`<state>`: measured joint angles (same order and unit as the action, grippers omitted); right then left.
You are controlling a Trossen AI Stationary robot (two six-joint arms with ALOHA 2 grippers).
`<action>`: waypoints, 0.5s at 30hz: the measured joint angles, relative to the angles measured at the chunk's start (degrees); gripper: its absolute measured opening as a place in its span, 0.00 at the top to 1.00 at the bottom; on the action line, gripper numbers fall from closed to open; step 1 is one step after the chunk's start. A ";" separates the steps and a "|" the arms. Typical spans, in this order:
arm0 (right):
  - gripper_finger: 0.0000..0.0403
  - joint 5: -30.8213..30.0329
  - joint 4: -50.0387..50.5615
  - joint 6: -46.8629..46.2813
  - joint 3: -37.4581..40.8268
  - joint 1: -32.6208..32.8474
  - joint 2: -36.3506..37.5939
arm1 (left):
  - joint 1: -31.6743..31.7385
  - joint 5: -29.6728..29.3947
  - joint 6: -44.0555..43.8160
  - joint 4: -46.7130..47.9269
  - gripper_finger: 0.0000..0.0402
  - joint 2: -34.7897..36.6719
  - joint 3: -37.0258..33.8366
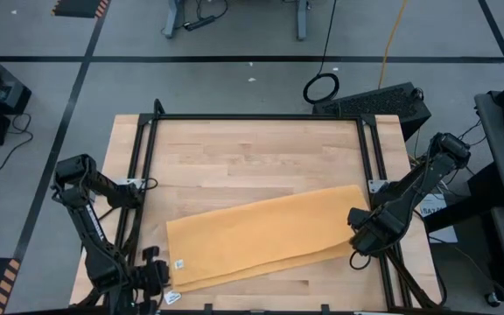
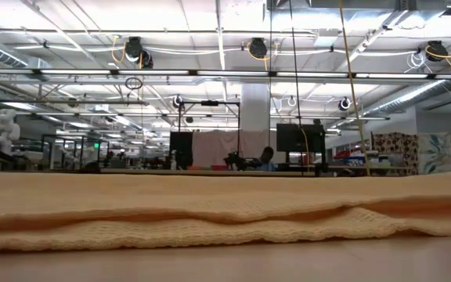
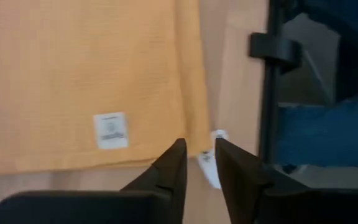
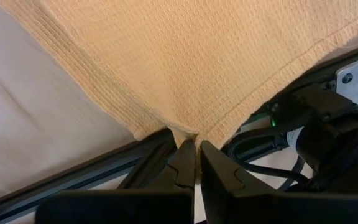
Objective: Roll towel
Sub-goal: Roll the yellow towel
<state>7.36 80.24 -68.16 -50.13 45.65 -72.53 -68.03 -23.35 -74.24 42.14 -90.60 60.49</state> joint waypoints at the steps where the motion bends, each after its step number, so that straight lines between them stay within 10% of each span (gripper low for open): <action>1: 1.00 -0.01 -0.05 0.00 0.00 -0.01 0.00 | 0.04 -1.23 -0.01 1.29 0.75 -0.04 0.00; 7: 1.00 0.57 -0.66 -0.11 0.00 -0.02 0.00 | 2.13 -14.24 -0.35 3.73 0.69 -0.12 -3.32; 15: 1.00 4.60 -1.85 -3.00 0.00 1.25 -0.62 | 3.91 -11.33 -0.36 -15.42 0.69 -0.18 -11.97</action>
<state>11.97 78.39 -71.16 -50.13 46.90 -73.15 -64.12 -34.68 -74.60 26.72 -90.78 48.52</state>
